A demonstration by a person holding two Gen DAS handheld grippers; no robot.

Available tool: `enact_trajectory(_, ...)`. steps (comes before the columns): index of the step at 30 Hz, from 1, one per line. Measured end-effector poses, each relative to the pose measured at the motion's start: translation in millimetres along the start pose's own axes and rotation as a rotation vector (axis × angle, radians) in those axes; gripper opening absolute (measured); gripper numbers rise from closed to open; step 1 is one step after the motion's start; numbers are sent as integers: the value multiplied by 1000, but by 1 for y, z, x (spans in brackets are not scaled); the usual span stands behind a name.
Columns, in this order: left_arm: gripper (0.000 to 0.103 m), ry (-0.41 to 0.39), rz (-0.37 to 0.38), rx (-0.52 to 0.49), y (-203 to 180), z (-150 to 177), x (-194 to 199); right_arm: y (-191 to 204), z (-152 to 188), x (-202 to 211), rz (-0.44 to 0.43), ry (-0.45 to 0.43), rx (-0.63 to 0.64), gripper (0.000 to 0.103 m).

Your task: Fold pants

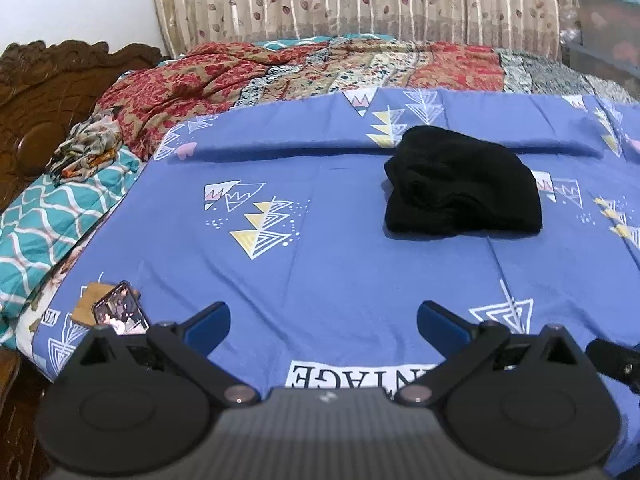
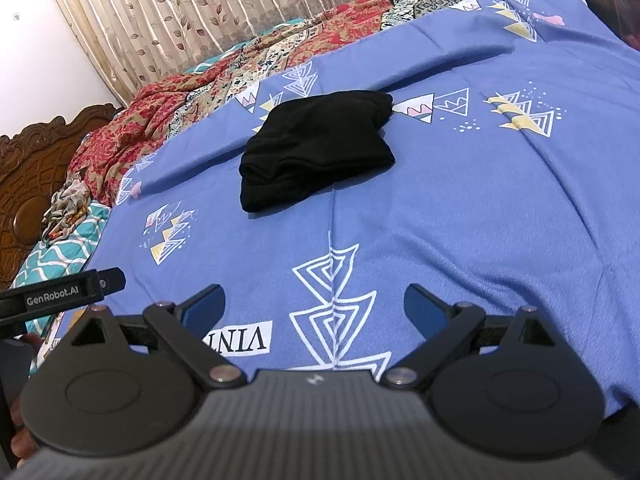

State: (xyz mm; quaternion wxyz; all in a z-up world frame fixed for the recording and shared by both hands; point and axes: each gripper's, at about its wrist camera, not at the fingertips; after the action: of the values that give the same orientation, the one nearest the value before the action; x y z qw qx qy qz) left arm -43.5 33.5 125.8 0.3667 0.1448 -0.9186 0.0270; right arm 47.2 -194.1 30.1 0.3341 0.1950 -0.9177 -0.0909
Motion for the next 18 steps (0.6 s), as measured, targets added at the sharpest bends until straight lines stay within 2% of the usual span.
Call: enact_trajectory(18,103,38,-15,-23,-1,2,-8,-2,-1,0,-2,-2,-6,98)
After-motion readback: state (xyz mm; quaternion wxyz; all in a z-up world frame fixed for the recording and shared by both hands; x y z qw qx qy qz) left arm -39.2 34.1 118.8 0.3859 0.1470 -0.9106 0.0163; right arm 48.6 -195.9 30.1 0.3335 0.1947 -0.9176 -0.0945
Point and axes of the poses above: each gripper's, at about its wrist camera, not at the fingertips, and x roughly against the way its jaws point, y to its left, z to its underside, and after that the axes turned 8 degrees about z, right-handed
